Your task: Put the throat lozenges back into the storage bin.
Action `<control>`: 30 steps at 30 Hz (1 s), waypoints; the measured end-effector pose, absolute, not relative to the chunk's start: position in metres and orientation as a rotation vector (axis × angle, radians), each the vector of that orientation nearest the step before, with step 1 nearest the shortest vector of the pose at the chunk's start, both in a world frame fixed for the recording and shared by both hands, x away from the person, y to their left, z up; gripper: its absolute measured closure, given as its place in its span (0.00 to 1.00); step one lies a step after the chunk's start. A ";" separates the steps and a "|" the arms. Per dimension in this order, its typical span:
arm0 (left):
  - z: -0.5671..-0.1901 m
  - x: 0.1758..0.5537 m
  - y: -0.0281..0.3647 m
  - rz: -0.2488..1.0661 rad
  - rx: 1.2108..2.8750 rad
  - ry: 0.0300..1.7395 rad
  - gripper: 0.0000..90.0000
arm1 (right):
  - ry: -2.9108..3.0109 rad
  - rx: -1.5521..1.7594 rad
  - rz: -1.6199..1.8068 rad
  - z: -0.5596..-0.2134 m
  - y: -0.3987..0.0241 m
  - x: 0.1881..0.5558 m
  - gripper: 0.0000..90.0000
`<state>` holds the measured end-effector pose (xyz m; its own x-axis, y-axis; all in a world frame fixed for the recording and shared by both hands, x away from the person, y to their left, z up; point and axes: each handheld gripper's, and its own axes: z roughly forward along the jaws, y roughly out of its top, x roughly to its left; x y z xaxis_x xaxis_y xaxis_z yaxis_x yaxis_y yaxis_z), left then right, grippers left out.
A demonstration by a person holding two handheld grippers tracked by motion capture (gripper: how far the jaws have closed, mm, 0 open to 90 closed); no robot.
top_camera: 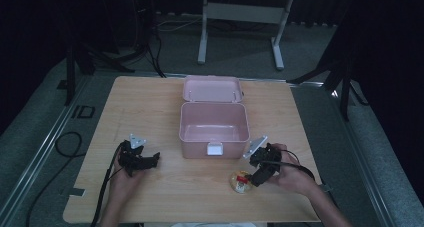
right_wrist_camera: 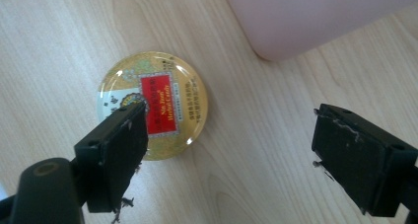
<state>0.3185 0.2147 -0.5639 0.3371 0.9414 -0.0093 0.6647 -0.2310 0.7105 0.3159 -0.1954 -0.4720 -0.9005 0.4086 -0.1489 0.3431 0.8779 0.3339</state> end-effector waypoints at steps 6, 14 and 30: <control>-0.564 0.318 0.215 0.574 1.983 1.402 0.16 | 2.853 0.555 0.433 -0.475 -0.190 0.315 0.15; -0.564 0.318 0.215 0.574 1.983 1.403 0.16 | 2.875 0.532 0.429 -0.479 -0.184 0.312 0.14; -0.564 0.318 0.215 0.574 1.983 1.402 0.16 | 2.937 0.501 0.410 -0.491 -0.174 0.308 0.14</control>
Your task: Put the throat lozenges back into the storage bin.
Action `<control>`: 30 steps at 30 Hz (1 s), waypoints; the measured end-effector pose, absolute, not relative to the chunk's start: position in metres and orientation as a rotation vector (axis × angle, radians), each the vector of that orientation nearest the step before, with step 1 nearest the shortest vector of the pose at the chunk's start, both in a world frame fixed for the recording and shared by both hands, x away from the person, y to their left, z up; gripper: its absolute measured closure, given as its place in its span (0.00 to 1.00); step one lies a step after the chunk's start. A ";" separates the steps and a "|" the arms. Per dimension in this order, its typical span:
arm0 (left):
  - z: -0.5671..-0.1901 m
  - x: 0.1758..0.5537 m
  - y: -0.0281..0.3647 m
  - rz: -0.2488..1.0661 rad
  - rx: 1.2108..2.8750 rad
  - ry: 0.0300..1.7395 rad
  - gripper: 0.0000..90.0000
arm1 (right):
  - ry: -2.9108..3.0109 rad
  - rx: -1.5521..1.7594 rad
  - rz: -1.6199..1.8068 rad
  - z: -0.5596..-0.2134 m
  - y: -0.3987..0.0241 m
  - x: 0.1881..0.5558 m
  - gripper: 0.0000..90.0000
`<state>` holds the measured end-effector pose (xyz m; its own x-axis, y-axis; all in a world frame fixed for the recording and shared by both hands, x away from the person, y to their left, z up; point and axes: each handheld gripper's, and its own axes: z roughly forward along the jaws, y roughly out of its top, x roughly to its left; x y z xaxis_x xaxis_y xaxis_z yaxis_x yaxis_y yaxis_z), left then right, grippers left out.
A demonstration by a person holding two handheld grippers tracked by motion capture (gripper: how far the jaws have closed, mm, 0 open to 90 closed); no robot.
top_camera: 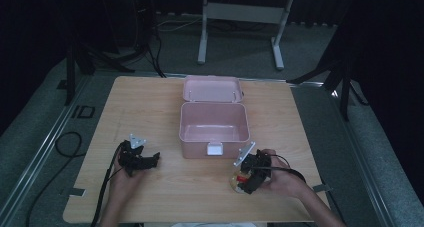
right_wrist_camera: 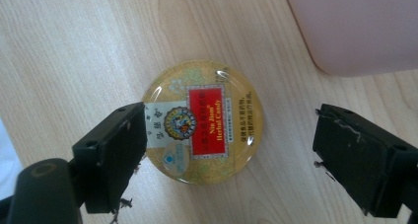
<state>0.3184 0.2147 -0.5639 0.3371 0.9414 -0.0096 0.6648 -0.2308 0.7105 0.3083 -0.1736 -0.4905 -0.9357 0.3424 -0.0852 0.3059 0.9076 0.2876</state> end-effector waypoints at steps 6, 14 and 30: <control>-0.564 0.318 0.215 0.574 1.984 1.402 0.16 | 2.950 0.497 0.409 -0.493 -0.172 0.308 0.14; -0.564 0.318 0.215 0.574 1.983 1.403 0.16 | 2.978 0.502 0.389 -0.499 -0.169 0.307 0.14; -0.564 0.318 0.215 0.574 1.983 1.402 0.16 | 3.006 0.485 0.330 -0.506 -0.163 0.307 0.14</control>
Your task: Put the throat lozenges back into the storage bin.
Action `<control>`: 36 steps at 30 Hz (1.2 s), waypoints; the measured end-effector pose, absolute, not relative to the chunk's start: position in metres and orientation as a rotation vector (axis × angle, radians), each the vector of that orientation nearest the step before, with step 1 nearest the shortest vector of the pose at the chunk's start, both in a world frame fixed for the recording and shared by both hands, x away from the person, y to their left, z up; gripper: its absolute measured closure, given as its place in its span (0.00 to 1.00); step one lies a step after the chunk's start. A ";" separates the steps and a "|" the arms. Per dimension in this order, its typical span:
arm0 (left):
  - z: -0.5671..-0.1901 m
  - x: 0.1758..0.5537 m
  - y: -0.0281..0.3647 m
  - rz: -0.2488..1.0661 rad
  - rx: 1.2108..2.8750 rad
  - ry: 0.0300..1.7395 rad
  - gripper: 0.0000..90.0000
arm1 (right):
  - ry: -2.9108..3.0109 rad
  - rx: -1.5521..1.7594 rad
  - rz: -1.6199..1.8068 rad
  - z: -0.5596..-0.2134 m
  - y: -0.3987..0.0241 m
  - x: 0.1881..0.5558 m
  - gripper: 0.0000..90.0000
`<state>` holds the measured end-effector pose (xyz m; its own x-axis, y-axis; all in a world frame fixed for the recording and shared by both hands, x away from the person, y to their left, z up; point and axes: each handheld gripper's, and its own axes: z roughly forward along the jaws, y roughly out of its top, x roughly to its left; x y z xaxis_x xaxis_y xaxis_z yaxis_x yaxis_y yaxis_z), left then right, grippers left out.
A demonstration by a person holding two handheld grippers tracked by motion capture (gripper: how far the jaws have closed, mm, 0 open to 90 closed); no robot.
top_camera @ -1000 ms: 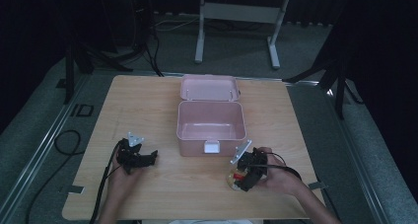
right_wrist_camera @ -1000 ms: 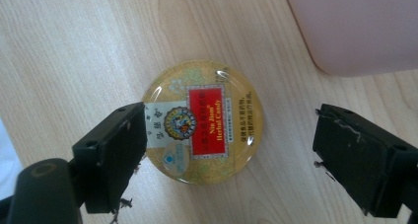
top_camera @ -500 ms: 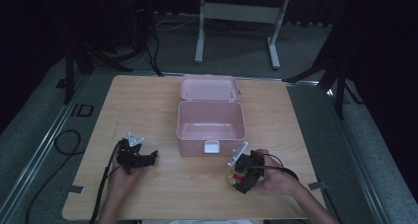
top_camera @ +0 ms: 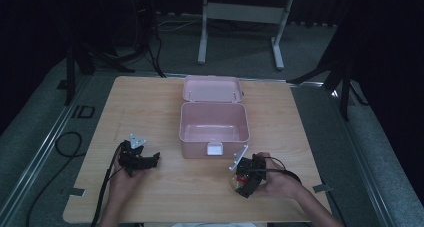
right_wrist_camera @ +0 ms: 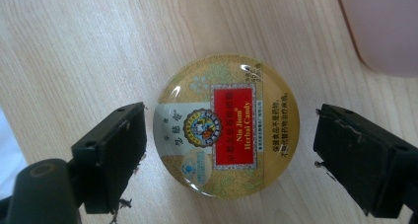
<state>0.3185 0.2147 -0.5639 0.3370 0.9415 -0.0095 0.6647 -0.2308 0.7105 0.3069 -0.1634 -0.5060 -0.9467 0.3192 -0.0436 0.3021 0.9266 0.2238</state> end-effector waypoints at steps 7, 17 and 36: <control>-0.564 0.318 0.215 0.574 1.983 1.403 0.16 | 3.025 0.469 0.274 -0.510 -0.160 0.306 0.14; -0.564 0.318 0.215 0.574 1.983 1.403 0.16 | 3.036 0.438 0.239 -0.513 -0.156 0.307 0.14; -0.564 0.318 0.215 0.574 1.983 1.403 0.16 | 3.050 0.408 0.183 -0.514 -0.153 0.310 0.21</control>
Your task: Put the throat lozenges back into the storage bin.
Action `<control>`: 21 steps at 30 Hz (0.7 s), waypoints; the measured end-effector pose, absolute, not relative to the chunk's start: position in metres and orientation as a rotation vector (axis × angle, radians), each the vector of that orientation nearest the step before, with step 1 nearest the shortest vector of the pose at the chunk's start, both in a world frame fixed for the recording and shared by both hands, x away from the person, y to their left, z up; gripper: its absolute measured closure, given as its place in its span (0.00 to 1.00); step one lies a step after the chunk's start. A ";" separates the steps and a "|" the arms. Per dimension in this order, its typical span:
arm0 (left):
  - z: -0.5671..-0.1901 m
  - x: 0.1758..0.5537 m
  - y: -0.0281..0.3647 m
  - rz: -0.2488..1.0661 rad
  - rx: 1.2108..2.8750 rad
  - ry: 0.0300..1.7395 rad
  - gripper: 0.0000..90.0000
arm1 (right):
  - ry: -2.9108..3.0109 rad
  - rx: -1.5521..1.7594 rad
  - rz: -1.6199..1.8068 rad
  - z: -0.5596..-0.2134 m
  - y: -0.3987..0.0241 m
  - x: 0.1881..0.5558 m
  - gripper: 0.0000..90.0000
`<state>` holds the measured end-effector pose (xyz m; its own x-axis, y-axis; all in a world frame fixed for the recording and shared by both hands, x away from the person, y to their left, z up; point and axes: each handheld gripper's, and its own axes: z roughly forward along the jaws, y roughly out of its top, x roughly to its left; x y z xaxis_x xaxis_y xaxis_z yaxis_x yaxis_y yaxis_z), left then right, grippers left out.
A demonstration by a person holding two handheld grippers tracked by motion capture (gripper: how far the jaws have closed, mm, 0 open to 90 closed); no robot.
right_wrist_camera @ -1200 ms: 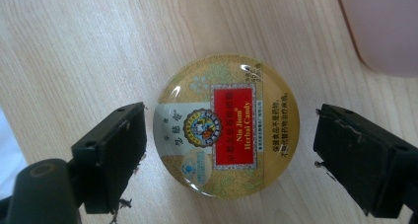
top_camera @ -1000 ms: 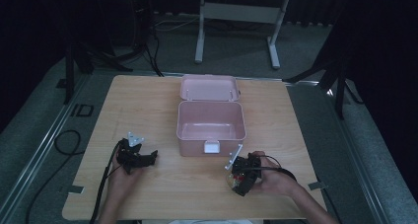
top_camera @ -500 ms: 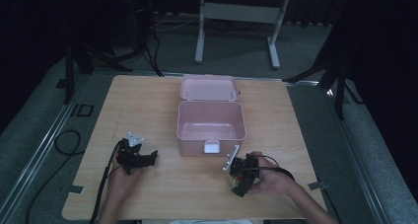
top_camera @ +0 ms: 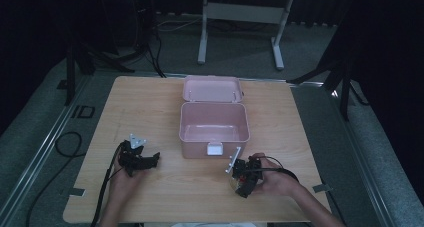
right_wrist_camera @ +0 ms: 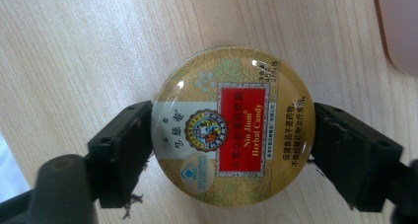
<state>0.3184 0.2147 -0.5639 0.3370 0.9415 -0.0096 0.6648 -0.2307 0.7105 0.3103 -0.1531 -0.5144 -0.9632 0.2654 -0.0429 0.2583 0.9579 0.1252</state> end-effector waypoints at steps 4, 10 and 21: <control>-0.564 0.318 0.215 0.574 1.983 1.403 0.16 | 3.049 0.403 0.173 -0.514 -0.152 0.310 0.22; -0.564 0.318 0.215 0.574 1.983 1.403 0.16 | 3.043 0.398 0.188 -0.511 -0.152 0.310 0.23; -0.564 0.318 0.215 0.574 1.983 1.402 0.16 | 3.042 0.385 0.187 -0.508 -0.154 0.308 0.23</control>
<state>0.3185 0.2147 -0.5639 0.3371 0.9414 -0.0095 0.6648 -0.2309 0.7104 0.3083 -0.1537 -0.5076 -0.9663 0.2519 -0.0534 0.2434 0.9613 0.1290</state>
